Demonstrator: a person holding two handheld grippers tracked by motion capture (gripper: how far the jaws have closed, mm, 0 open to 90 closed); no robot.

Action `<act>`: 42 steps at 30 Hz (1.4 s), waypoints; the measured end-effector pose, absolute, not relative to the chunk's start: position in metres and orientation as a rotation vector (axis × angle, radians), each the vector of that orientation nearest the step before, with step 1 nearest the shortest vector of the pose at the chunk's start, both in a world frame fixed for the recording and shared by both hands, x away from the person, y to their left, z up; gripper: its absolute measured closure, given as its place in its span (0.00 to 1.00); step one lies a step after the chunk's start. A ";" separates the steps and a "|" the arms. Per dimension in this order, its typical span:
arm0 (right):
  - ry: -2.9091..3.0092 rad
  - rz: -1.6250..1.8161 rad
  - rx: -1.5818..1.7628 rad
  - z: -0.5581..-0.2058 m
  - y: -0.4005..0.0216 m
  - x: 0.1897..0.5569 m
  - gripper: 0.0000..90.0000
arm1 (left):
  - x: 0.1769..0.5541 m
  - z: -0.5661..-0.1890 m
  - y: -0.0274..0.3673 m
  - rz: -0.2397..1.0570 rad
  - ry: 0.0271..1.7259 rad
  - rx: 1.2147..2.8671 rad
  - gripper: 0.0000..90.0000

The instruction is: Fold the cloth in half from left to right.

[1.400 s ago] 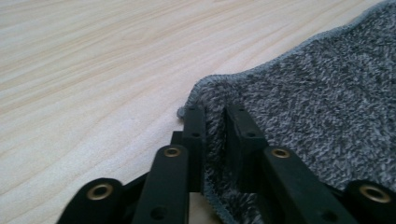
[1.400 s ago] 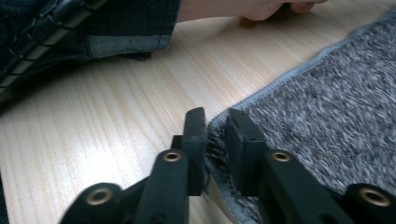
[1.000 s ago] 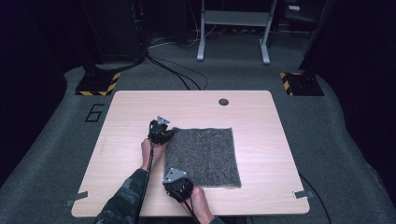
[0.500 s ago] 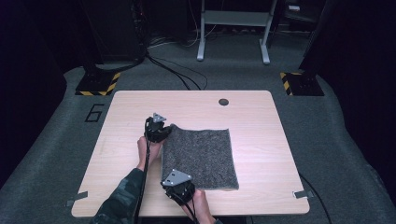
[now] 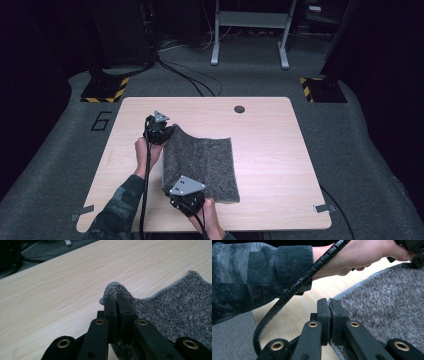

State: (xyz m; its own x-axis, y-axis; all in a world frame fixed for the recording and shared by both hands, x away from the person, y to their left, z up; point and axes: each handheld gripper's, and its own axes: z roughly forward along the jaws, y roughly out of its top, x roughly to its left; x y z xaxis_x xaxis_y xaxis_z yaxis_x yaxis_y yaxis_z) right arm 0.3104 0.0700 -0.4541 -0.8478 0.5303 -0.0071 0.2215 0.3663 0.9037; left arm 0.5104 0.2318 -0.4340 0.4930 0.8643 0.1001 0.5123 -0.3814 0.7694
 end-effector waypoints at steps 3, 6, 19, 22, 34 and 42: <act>2.305 1.496 0.688 -0.452 0.063 0.308 0.97 | 0.511 -0.429 0.223 0.670 1.109 2.069 0.96; 2.276 1.508 0.700 -0.451 0.053 0.307 0.97 | 0.514 -0.425 0.215 0.660 1.088 2.078 0.96; 2.241 1.460 0.806 -0.459 0.013 0.309 0.97 | 0.530 -0.430 0.170 0.615 1.039 2.124 0.95; 2.228 1.456 0.841 -0.463 0.006 0.310 0.97 | 0.534 -0.435 0.162 0.603 1.038 2.133 0.95; 2.236 1.382 0.918 -0.478 -0.015 0.311 0.97 | 0.538 -0.445 0.130 0.567 0.996 2.157 0.95; 2.231 1.360 0.988 -0.488 -0.035 0.311 0.97 | 0.540 -0.455 0.110 0.533 0.978 2.161 0.95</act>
State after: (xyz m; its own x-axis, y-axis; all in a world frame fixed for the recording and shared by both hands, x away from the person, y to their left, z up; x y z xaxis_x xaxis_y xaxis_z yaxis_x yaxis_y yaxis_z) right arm 0.3106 -0.0350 -0.4877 -0.6974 0.7140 0.0614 0.3814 0.2973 0.8753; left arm 0.5403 0.1105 -0.4551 0.6308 0.7718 0.0804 0.4860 -0.4736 0.7345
